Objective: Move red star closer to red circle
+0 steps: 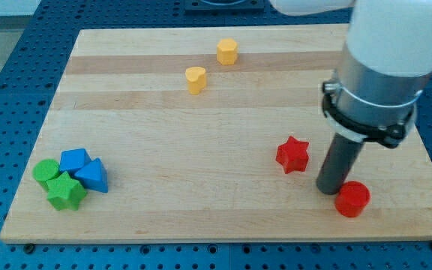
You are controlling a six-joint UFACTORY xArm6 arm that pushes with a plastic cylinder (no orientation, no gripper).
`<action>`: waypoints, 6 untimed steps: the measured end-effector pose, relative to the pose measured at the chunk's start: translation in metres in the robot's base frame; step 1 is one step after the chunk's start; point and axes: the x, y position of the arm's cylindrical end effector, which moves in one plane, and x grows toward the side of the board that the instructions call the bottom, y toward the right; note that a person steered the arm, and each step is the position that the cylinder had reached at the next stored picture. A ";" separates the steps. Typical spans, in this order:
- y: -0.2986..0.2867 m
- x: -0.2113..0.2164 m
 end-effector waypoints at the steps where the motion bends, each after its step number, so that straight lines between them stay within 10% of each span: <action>1: 0.013 -0.001; 3: 0.016 -0.095; 6: -0.019 -0.111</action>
